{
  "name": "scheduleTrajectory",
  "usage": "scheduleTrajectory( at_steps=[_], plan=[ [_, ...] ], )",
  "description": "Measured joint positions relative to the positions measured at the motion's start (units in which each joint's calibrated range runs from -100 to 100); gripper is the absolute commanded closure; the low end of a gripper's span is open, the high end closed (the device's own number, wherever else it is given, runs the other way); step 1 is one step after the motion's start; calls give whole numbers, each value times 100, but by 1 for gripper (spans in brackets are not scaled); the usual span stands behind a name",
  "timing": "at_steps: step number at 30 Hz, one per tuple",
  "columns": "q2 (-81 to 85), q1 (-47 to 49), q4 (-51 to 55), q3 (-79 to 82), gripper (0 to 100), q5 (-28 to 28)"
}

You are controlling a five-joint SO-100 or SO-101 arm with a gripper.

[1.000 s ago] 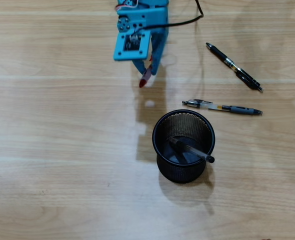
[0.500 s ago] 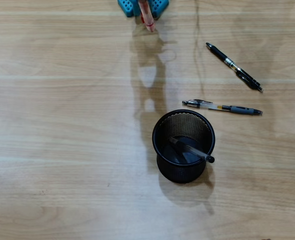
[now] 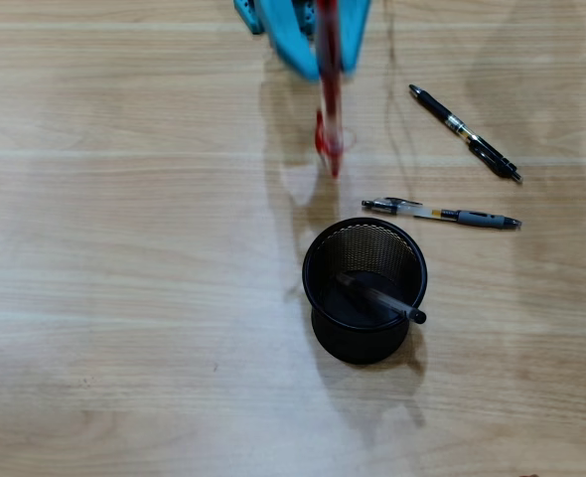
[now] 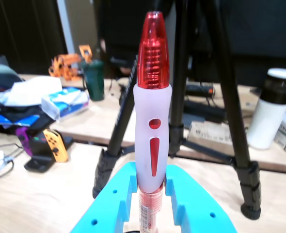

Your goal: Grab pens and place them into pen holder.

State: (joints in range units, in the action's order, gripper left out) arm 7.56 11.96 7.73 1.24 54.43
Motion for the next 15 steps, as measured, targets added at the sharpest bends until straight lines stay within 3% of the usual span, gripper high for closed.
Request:
scheduleTrajectory(
  at_steps=[15],
  plan=[
    [-1198, 124, -78, 311, 98, 10]
  ],
)
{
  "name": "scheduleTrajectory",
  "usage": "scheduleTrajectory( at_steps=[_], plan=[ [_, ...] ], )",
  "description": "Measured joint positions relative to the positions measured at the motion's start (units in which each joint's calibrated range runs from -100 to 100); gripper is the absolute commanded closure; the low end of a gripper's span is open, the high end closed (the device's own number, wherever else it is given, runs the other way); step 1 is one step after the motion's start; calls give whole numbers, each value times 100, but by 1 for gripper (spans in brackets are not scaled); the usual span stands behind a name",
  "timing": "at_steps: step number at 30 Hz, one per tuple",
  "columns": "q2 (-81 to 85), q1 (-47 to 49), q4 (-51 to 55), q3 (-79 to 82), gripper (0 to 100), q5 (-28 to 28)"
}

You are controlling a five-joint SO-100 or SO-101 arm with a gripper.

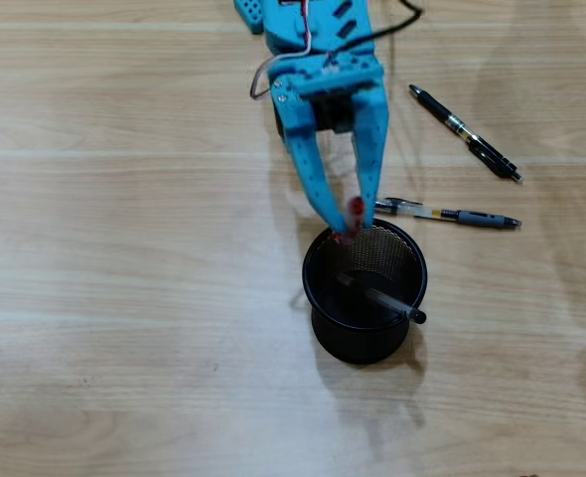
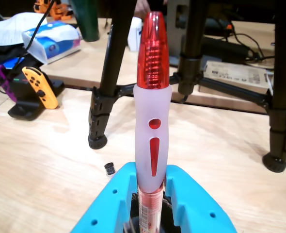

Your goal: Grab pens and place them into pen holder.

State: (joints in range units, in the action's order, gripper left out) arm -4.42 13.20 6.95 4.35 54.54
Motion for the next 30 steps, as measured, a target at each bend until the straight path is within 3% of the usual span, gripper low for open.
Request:
scheduleTrajectory(
  at_steps=[4, 9, 23, 30],
  plan=[
    [-25, -29, -9, 0, 97, 0],
    [-51, 0, -9, 35, 88, 0],
    [-51, 67, -9, 35, 88, 0],
    [-34, 181, -9, 71, 98, -88]
  ],
)
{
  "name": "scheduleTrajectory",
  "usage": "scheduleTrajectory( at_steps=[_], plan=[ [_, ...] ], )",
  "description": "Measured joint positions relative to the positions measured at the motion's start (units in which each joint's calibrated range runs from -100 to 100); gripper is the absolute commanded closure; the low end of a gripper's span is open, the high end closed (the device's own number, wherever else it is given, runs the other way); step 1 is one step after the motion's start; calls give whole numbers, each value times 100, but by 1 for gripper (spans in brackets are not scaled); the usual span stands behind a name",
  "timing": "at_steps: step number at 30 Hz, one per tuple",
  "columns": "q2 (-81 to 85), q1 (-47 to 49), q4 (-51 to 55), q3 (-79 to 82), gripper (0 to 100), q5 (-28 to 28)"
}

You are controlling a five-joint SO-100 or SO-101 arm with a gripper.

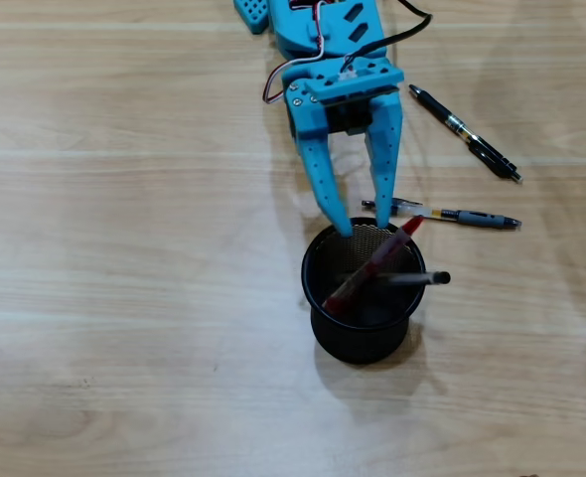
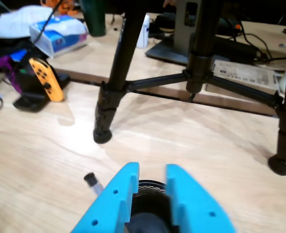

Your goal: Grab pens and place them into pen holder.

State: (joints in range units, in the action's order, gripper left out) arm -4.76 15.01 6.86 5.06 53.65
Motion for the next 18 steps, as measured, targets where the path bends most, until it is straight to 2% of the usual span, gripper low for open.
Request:
scheduleTrajectory(
  at_steps=[6, 18],
  plan=[
    [314, 200, 173, 0, 98, -567],
    [1334, 762, 2918, 0, 98, -1722]
  ],
)
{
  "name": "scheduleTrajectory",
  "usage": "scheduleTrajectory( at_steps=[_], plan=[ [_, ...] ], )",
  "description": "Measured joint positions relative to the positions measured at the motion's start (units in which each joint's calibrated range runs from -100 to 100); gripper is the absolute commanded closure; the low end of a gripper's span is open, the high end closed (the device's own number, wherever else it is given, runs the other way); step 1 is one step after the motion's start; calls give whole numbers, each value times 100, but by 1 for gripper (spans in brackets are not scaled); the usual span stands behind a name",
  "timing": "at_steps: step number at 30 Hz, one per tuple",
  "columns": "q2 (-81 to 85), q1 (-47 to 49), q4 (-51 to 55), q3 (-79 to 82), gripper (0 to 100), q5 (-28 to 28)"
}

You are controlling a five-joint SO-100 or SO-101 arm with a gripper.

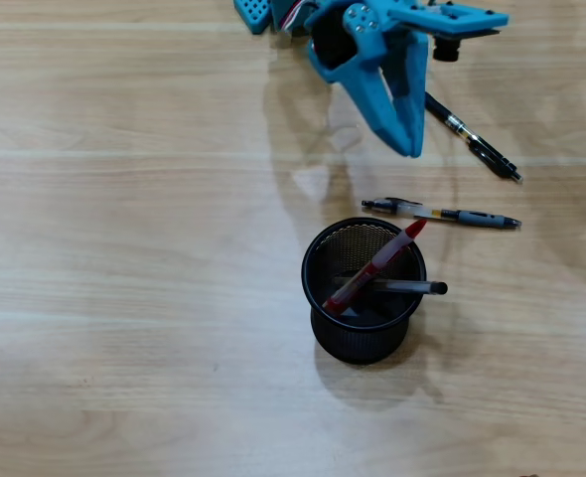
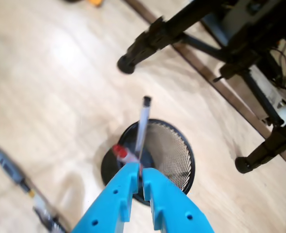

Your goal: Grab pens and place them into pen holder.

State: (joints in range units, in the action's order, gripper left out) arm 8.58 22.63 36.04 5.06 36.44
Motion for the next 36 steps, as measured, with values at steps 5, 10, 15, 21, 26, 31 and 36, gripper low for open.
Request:
scheduleTrajectory(
  at_steps=[5, 10, 15, 21, 26, 31, 36],
  plan=[
    [59, 314, 639, 0, 98, -416],
    [59, 629, 1096, 0, 98, -692],
    [-433, 772, 1787, -382, 98, -879],
    [-1368, 924, 3073, -1748, 97, -1129],
    [-2396, 1229, 3669, -2742, 97, -1144],
    [-3203, 1429, 3677, -3052, 97, -1144],
    [-3611, 1486, 3677, -3239, 88, -1144]
  ],
)
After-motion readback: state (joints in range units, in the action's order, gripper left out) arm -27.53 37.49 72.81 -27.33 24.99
